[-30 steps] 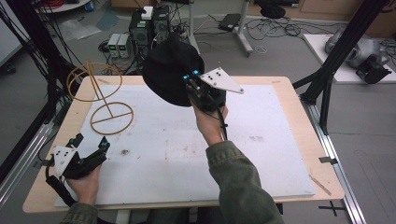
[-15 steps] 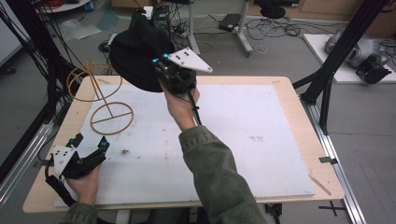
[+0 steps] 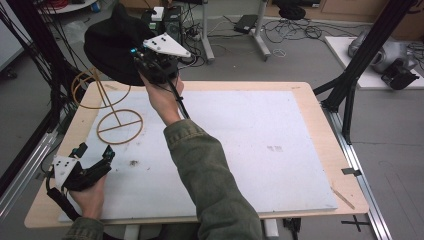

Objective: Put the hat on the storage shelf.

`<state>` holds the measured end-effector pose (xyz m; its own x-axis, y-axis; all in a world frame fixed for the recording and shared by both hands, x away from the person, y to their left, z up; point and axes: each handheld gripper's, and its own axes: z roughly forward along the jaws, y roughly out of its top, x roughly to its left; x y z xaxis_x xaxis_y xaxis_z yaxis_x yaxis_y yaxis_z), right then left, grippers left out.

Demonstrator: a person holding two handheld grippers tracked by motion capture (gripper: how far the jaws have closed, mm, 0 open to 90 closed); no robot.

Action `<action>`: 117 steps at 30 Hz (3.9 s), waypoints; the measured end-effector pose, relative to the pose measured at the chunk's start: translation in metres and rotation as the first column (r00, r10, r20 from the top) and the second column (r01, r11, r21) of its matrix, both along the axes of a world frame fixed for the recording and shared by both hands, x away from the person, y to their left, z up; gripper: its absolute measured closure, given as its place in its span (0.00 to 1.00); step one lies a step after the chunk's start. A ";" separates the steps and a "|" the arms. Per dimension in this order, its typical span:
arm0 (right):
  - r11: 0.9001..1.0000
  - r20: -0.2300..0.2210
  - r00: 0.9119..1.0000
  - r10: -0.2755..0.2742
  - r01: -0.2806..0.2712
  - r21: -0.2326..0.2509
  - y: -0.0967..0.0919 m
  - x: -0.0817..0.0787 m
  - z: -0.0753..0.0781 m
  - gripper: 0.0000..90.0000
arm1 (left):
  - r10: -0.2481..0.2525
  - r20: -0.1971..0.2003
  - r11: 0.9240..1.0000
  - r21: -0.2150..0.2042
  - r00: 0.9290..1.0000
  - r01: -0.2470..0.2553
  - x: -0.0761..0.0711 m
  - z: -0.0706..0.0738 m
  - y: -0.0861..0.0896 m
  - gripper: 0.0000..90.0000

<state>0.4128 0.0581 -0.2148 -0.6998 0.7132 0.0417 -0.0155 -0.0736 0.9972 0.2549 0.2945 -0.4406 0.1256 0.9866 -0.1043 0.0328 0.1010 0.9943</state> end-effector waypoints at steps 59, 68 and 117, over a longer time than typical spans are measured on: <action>0.968 -0.175 0.982 0.078 -0.116 -0.222 0.076 0.010 -0.050 0.41 | 0.015 -0.003 0.999 -0.039 1.000 -0.016 0.002 -0.001 0.007 0.18; 0.973 -0.165 0.983 0.075 -0.108 -0.203 0.042 0.006 -0.050 0.15 | 0.017 -0.002 0.999 -0.040 1.000 -0.017 0.002 -0.001 0.007 0.18; 0.935 -0.122 0.936 -0.330 0.306 -0.181 -0.242 -0.060 -0.120 0.12 | 0.026 -0.009 0.998 -0.053 1.000 -0.027 -0.001 0.000 0.007 0.18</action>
<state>0.3526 -0.1842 -0.3345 -0.4293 0.9032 -0.0030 0.1367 0.0683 0.9883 0.2536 0.3019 -0.4406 0.0985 0.9826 -0.1574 0.0373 0.1544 0.9873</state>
